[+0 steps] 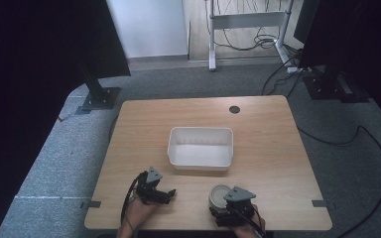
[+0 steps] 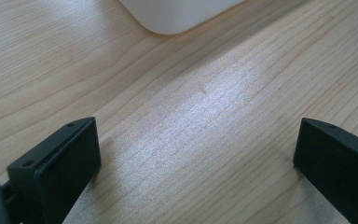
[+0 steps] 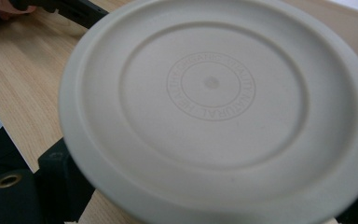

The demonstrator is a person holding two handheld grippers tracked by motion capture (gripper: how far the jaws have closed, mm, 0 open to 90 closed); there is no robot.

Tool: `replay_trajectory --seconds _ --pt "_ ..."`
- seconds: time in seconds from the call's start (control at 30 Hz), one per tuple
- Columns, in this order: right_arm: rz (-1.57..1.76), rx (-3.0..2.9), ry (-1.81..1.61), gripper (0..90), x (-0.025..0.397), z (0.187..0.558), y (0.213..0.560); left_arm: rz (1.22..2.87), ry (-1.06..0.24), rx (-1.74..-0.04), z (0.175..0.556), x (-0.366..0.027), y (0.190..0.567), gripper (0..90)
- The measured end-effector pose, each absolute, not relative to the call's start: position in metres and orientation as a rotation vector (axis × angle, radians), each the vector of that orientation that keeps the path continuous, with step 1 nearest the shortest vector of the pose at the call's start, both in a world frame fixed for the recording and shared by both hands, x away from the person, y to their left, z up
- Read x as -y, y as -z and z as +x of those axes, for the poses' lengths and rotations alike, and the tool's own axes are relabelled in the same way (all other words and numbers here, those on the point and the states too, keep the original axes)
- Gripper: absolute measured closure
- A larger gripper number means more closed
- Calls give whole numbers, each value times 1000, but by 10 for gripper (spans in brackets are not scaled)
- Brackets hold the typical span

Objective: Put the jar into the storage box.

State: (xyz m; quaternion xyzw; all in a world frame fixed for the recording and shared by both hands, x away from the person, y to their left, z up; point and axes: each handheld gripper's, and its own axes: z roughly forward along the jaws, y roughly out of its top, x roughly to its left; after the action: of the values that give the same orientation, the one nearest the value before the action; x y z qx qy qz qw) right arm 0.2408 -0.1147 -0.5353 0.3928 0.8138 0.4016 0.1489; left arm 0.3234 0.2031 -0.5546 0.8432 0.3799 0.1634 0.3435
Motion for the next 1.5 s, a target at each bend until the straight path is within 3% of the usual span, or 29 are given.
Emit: replay_trajectory --seconds 1.5 --pt "1145 -2258 -1085 90 105 272 513 2194 -424 -986 324 -203 554 3"
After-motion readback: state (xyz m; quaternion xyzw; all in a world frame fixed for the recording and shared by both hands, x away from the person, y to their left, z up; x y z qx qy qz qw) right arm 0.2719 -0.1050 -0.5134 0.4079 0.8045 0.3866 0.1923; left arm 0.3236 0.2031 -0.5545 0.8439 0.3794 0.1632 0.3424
